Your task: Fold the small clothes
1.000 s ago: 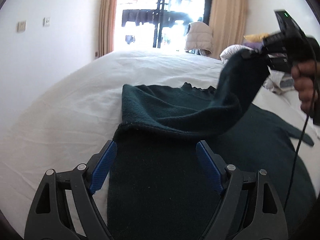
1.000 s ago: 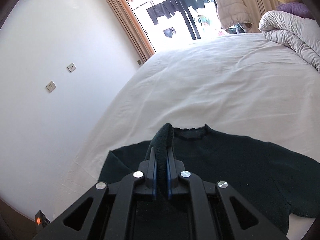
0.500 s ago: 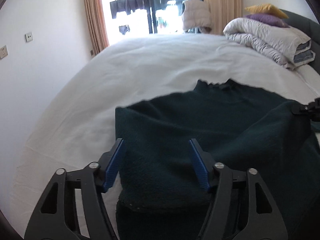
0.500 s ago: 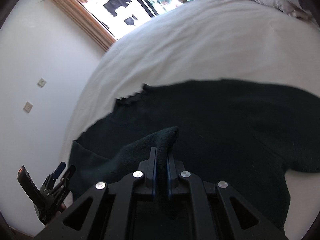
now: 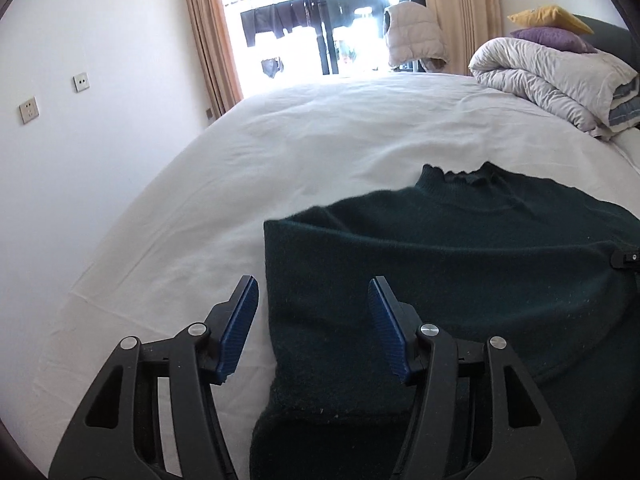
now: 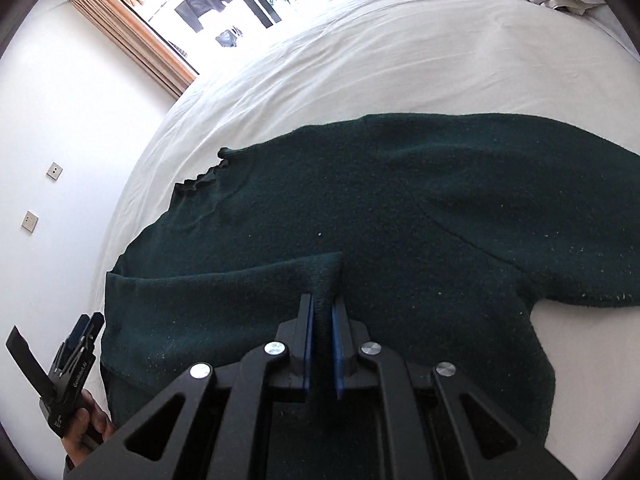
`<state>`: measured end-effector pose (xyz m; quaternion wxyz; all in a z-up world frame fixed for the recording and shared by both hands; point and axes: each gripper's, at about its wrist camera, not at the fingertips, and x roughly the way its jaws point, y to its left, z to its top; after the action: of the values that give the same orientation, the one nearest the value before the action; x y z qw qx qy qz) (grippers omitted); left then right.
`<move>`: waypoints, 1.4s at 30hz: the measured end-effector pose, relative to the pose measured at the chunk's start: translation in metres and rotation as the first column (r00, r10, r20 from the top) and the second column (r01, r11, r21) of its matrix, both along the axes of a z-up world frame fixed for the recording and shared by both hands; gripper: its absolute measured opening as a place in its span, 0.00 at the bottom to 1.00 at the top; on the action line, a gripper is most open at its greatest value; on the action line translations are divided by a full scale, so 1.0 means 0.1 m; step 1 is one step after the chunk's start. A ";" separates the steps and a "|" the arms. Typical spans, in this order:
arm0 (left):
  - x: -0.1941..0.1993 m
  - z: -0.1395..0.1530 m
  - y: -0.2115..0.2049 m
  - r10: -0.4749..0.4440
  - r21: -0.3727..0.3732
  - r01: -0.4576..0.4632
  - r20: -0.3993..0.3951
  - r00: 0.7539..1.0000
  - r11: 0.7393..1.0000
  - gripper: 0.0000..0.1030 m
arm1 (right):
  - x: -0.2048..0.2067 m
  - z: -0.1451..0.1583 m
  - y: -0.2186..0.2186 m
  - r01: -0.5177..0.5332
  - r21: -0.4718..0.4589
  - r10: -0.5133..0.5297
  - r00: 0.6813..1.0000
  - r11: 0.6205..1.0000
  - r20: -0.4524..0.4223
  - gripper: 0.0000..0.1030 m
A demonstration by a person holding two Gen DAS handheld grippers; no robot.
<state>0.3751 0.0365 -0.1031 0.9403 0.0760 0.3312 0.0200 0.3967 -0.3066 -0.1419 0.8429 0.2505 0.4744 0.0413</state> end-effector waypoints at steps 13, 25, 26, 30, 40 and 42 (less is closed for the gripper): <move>0.35 -0.35 -0.22 0.004 0.095 0.005 -0.087 0.996 0.995 0.55 | -0.08 -0.04 0.03 0.007 -0.037 -0.008 0.999 0.999 -0.031 0.07; 0.27 -0.37 -0.08 0.065 0.116 -0.054 -0.091 0.994 0.992 0.71 | -0.19 -0.03 0.00 0.000 -0.018 0.000 0.999 1.000 -0.038 0.09; 0.27 -0.37 -0.04 0.060 0.095 -0.052 -0.093 0.994 0.994 0.72 | -0.21 -0.05 -0.03 0.011 0.020 -0.010 0.999 1.000 -0.040 0.11; 0.30 -0.39 0.14 0.057 -0.010 -0.058 -0.117 0.992 0.998 0.74 | -0.24 -0.08 -0.06 -0.009 0.136 0.012 1.000 0.991 -0.025 0.42; 0.30 -0.43 0.11 0.068 0.001 -0.068 -0.110 0.992 0.998 0.75 | 0.09 0.02 0.20 -0.068 -0.005 0.068 0.997 0.998 -0.029 0.11; 0.31 -0.43 0.10 0.071 0.000 -0.071 -0.110 0.991 0.997 0.76 | 0.11 0.11 0.21 -0.064 -0.033 0.064 0.998 0.997 0.003 0.11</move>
<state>0.4057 0.0470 -0.1459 0.9195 0.0634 0.3850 0.0487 0.4081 -0.2851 -0.1308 0.8462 0.2211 0.4811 0.0608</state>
